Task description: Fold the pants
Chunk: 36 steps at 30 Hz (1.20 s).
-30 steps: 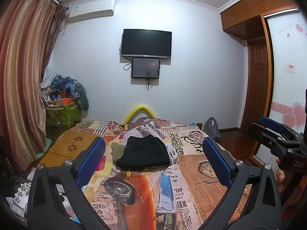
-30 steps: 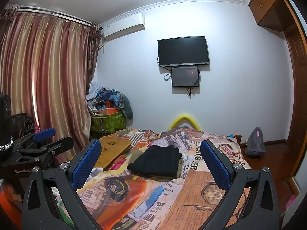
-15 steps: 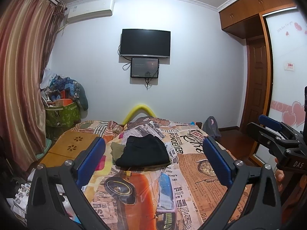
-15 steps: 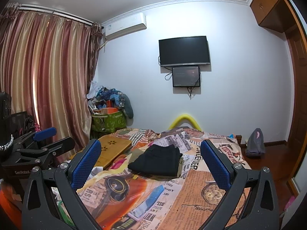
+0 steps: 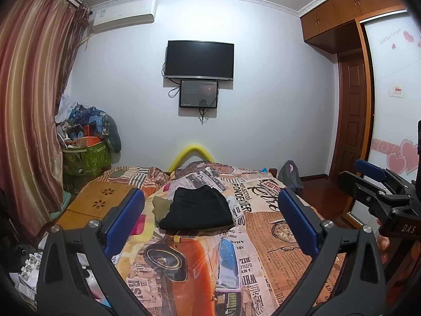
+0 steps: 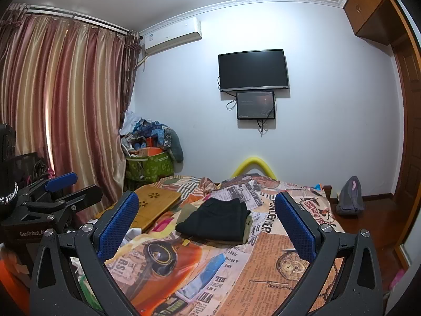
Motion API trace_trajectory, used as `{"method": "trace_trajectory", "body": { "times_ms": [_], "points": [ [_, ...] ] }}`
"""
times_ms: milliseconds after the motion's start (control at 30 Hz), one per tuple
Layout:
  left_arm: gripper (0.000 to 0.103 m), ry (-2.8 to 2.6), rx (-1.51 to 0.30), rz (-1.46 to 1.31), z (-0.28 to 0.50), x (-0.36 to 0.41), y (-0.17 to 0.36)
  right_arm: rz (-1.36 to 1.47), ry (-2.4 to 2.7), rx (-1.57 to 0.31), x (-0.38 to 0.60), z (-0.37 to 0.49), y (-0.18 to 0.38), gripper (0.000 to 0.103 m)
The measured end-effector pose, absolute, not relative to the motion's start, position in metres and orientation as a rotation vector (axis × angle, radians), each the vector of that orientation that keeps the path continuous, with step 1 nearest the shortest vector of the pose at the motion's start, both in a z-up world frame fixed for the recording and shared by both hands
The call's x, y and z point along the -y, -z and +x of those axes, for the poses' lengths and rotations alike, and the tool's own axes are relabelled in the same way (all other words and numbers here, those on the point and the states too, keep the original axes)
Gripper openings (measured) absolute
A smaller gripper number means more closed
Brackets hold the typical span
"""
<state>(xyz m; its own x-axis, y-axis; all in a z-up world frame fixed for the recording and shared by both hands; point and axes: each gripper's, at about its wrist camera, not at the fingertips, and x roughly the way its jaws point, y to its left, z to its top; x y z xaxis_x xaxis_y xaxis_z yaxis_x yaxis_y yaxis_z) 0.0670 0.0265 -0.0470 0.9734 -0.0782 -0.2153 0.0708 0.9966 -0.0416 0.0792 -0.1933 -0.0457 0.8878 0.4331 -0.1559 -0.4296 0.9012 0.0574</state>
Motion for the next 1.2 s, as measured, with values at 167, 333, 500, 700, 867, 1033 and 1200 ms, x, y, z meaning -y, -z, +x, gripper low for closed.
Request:
{"method": "trace_trajectory", "body": {
  "times_ms": [167, 333, 500, 700, 867, 1033, 1200],
  "points": [
    [0.103, 0.081, -0.221, -0.032, 0.067, -0.027, 0.045, 0.023, -0.449, -0.167, 0.194, 0.079, 0.046, 0.103],
    [0.103, 0.090, -0.227, -0.038, 0.068, -0.026, 0.044, 0.023, -0.452, -0.171, 0.193, 0.079, 0.046, 0.103],
    [0.103, 0.098, -0.242, -0.037, 0.071, -0.026, 0.044, 0.019, -0.453, -0.175, 0.191, 0.078, 0.045, 0.103],
    [0.103, 0.105, -0.252, -0.055, 0.075, -0.029, 0.044, 0.019, -0.451, -0.174, 0.190, 0.078, 0.045, 0.103],
    [0.103, 0.107, -0.252, -0.060, 0.077, -0.031, 0.045, 0.020, -0.450, -0.178, 0.190, 0.078, 0.045, 0.103],
    [0.103, 0.111, -0.255, -0.063, 0.076, -0.031, 0.046, 0.020, -0.449, -0.180, 0.191, 0.079, 0.045, 0.103],
    [0.103, 0.112, -0.256, -0.057, 0.076, -0.030, 0.047, 0.023, -0.448, -0.184, 0.191, 0.080, 0.045, 0.103]
  ]
}}
